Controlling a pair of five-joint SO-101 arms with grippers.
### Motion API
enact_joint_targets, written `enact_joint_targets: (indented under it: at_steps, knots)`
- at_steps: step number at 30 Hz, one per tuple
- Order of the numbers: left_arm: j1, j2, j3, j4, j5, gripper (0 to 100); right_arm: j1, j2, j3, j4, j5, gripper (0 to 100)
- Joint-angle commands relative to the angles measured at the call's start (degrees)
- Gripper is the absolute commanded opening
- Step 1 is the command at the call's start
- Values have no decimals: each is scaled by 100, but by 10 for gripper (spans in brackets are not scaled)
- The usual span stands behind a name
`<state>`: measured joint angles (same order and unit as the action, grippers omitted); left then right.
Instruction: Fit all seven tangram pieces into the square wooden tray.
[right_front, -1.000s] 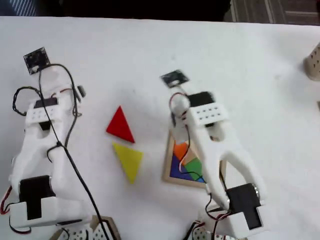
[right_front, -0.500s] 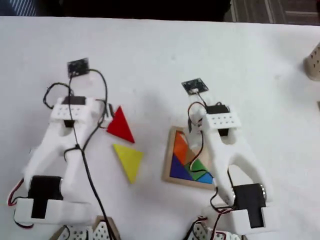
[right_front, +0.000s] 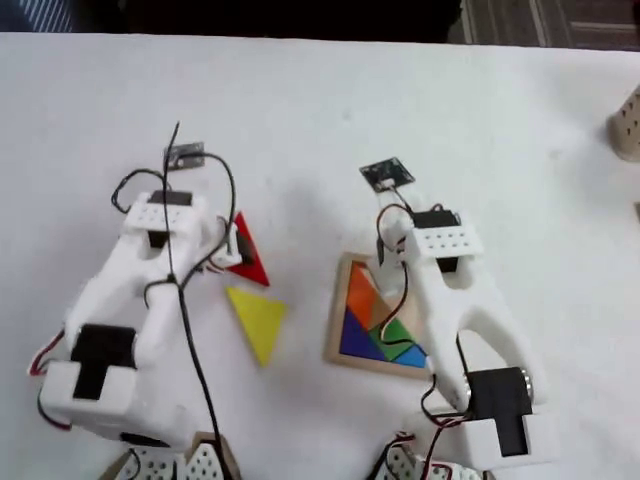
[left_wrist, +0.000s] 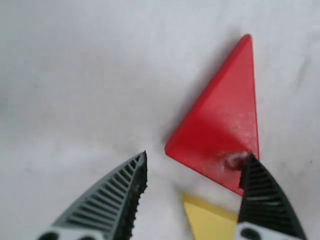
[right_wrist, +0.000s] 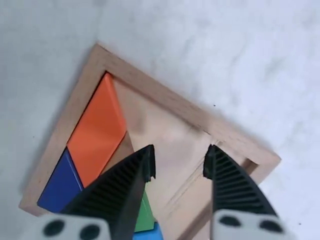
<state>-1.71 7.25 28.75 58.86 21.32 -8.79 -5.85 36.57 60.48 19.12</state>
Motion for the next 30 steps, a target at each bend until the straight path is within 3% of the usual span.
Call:
enact_joint_targets:
  at_steps: [1,6,18,27,30]
  knots:
    - [92,321,-536,53,26,301,31,-251,0,-154,79,159]
    - [92,716,-1037,44,-352,301,22,-251,53,-163,105,159]
    - [303,787,-1073,62,-325,301,22,-251,70,-259,97,159]
    - [391,804,-1064,501,-316,301,31,-251,70,-259,105,159]
    - [286,796,-1064,642,-624,306,31,-251,70,-259,114,159]
